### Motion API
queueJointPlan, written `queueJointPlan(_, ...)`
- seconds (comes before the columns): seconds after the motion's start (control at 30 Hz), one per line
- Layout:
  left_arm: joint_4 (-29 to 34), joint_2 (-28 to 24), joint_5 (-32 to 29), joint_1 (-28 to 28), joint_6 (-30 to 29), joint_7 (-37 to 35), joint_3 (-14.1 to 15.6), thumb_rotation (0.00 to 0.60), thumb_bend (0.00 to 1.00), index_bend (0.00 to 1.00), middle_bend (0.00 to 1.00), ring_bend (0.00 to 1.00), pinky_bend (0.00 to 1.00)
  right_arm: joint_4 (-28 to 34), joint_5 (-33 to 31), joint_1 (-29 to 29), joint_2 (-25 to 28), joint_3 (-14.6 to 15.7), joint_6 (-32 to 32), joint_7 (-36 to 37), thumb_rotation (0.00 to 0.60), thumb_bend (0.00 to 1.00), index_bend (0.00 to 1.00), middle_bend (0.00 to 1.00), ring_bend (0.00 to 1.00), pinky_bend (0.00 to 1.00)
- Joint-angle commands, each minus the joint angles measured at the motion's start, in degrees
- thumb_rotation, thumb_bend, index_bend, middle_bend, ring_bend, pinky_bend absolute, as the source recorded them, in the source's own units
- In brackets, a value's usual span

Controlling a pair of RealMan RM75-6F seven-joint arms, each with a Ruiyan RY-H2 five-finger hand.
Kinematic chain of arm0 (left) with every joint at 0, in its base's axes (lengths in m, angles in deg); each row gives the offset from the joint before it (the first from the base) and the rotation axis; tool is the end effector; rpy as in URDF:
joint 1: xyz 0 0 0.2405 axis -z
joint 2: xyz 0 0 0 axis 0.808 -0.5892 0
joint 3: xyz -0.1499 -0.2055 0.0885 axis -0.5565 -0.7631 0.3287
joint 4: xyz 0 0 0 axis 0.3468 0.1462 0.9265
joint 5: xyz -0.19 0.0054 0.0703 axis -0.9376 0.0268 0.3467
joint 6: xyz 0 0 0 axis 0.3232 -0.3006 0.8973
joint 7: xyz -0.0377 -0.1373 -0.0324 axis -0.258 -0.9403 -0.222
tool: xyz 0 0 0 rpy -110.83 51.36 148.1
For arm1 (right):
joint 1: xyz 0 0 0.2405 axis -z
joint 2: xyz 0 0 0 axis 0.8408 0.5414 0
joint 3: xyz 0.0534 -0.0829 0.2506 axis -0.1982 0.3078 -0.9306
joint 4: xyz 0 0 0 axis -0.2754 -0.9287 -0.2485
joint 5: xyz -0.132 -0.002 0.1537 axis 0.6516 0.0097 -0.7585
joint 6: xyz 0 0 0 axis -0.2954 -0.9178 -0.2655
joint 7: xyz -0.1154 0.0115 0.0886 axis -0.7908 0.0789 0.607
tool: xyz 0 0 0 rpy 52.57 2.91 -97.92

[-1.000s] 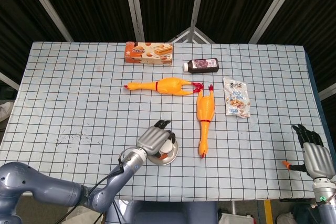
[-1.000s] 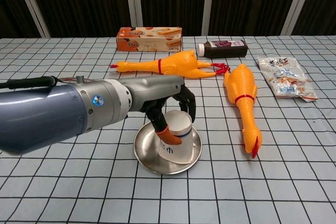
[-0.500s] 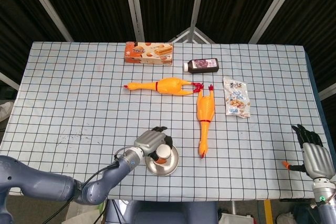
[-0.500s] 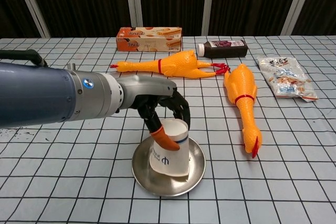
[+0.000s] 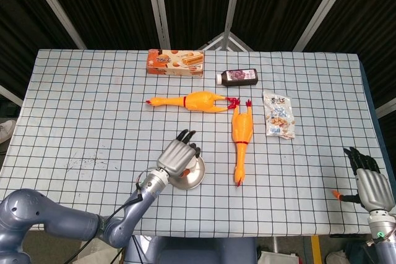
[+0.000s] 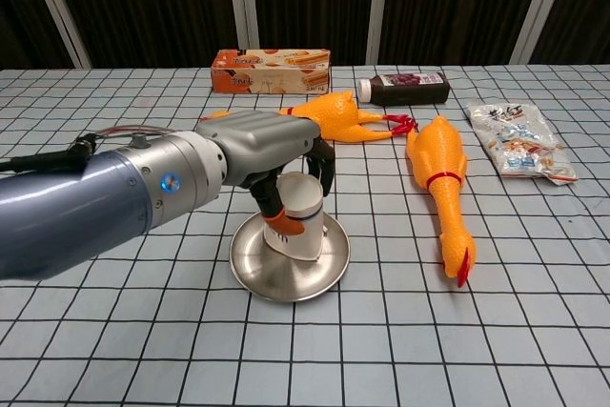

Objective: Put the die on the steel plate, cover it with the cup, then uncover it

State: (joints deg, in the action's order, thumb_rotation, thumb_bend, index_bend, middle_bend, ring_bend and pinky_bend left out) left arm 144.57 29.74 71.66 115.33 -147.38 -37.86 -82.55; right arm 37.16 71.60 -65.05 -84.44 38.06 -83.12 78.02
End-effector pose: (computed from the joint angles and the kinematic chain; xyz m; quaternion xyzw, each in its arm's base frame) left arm -0.0432 0.3142 -0.0797 -0.8098 -0.3118 -0.3478 0.3549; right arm -0.3539 -0.2019 0.1625 0.5566 -0.5015 0.3194 0.5803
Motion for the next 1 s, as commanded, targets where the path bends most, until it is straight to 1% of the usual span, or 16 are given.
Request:
queueJointPlan(0.03,-1.3,1.0,2.1,-0.9,-0.6,0.2,0.7,0.600,0.36,0.42,0.37,0.03,0.00,0.0,-0.1,0.0,0.0,0.0,0.1,0.0,0.600,0.02,0.05,0.00,0.09,0.00)
queueJointPlan(0.17,-0.3,1.2,1.9,-1.7,1.1,-2.1,0.1,0.600,0.36,0.42,0.37,0.03,0.00,0.0,-0.1,0.0,0.0,0.0,-0.1,-0.1,0.600,0.02,0.05,0.00,0.09,0.00)
queueJointPlan(0.33,4.4,-1.3,-2.7,-2.7,8.3,-9.3,-3.0,0.600,0.36,0.42,0.38,0.03,0.00,0.1,-0.2,0.0,0.0,0.0,-0.1,-0.3,0.600,0.02,0.05,0.00,0.09,0.00)
queueJointPlan(0.43,6.5,-3.4,-5.7,-2.4,11.8,-10.9,-4.1,0.600,0.36,0.42,0.38,0.03,0.00,0.2,-0.2,0.0,0.0,0.0,-0.1,-0.4,0.600,0.02,0.05,0.00,0.09,0.00)
queueJointPlan(0.5,8.3,-5.3,-8.8,-2.0,14.6,-11.8,-4.7,0.600,0.36,0.42,0.38,0.03,0.00,0.2,-0.3,0.0,-0.1,0.0,0.0,-0.6,0.600,0.02,0.05,0.00,0.09,0.00)
queueJointPlan(0.6,9.9,-7.2,-12.0,-1.4,16.9,-13.0,-5.5,0.600,0.36,0.42,0.38,0.03,0.00,0.2,-0.3,0.0,-0.1,0.0,0.0,-0.7,0.600,0.02,0.05,0.00,0.09,0.00)
queueJointPlan(0.67,10.0,-8.0,-12.8,-0.9,17.1,-12.6,-5.4,0.600,0.36,0.42,0.38,0.03,0.00,0.3,-0.3,0.0,-0.1,0.0,0.0,-0.6,0.600,0.02,0.05,0.00,0.09,0.00)
queueJointPlan(0.8,9.6,-8.2,-12.7,-0.4,15.5,-11.3,-4.6,0.600,0.36,0.42,0.38,0.03,0.00,0.3,-0.3,-0.1,-0.2,0.0,0.1,-0.7,0.600,0.02,0.05,0.00,0.09,0.00)
queueJointPlan(0.9,9.1,-7.7,-11.4,-0.6,14.0,-11.0,-4.2,0.600,0.36,0.42,0.38,0.03,0.00,0.2,-0.4,-0.2,-0.2,0.1,0.3,-0.9,0.600,0.02,0.05,0.00,0.09,0.00)
queueJointPlan(1.0,7.9,-6.7,-8.2,-1.2,11.3,-10.6,-3.8,0.600,0.36,0.43,0.39,0.04,0.00,0.2,-0.6,-0.2,-0.3,0.1,0.5,-1.0,0.600,0.02,0.05,0.00,0.09,0.00)
